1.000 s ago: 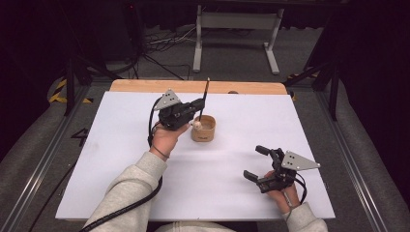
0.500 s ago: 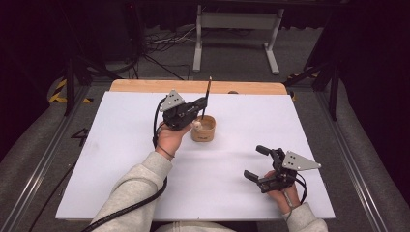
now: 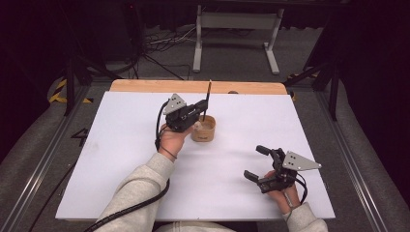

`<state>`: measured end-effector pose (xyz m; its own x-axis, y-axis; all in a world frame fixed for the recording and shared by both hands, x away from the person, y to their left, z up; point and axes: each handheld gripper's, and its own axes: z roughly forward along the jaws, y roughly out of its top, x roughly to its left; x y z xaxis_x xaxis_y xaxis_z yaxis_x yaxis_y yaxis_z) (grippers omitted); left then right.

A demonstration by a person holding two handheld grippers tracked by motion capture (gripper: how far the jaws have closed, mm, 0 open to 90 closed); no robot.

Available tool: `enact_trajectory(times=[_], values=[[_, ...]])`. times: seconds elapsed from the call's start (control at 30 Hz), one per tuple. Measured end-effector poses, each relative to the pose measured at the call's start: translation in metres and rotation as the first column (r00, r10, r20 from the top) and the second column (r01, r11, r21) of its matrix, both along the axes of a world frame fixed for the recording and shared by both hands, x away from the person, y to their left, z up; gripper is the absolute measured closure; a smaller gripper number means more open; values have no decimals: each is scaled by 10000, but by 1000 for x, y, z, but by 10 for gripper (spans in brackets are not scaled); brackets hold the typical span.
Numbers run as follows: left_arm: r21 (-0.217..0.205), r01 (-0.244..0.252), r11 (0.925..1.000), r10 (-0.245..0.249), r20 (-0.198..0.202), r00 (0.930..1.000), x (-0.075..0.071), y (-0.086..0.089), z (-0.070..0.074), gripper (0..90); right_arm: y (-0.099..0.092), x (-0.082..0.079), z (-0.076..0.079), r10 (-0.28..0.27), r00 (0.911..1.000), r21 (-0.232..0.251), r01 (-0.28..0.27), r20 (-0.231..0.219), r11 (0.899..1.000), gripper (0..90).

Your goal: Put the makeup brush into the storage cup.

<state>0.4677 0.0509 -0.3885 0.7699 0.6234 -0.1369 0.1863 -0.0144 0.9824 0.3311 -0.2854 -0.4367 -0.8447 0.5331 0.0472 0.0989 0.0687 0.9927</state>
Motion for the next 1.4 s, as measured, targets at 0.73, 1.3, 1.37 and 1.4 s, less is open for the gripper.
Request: enact_trajectory(times=[0.73, 1.3, 1.37, 1.4], values=[[67, 34, 10000, -32, -260, 9997, 2, -4, -25, 823, 0, -1, 0, 15, 10000, 33, -15, -22, 10000, 3], [127, 340, 9993, -334, -459, 9984, -3, -5, -38, 823, 1, 0, 0, 10, 10000, -5, -10, -65, 10000, 3], [174, 340, 9993, -333, -378, 9987, -4, -6, -39, 823, 1, 0, 0, 8, 10000, -8, -8, -70, 10000, 3], [251, 370, 9990, -361, -352, 9987, -5, -6, -40, 823, 1, 0, 0, 14, 10000, -9, -14, -70, 10000, 3]])
